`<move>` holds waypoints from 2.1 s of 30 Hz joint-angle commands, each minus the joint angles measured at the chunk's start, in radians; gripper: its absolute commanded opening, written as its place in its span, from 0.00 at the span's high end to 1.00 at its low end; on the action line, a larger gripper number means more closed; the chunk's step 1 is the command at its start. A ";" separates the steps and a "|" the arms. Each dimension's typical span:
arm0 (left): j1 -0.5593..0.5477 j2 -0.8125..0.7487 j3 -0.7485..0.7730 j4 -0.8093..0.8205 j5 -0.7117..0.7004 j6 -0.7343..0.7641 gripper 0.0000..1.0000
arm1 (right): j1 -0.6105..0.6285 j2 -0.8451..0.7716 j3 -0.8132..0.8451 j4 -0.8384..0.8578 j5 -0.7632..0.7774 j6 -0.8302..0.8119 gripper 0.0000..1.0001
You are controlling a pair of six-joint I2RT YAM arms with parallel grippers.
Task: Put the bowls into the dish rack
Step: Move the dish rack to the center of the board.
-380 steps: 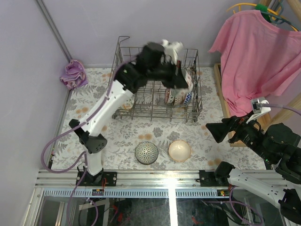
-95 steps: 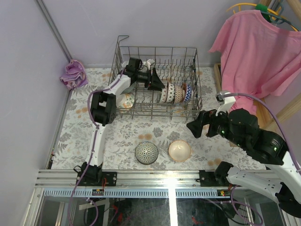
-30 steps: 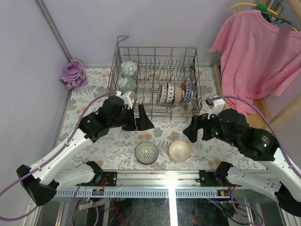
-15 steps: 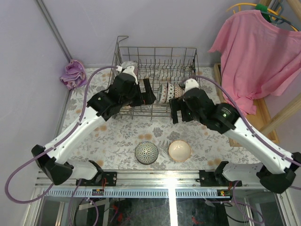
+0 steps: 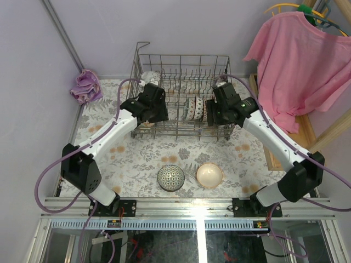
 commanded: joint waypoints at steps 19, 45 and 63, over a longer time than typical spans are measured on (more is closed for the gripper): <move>-0.028 0.042 -0.092 0.070 0.026 -0.003 0.87 | -0.004 0.022 -0.156 0.043 -0.195 0.006 0.45; -0.237 -0.137 -0.290 0.104 -0.025 -0.133 0.93 | -0.004 -0.178 -0.365 0.050 -0.221 0.065 0.46; -0.211 -0.137 0.126 -0.077 -0.099 -0.014 0.41 | -0.004 -0.262 -0.214 0.001 -0.154 0.070 0.24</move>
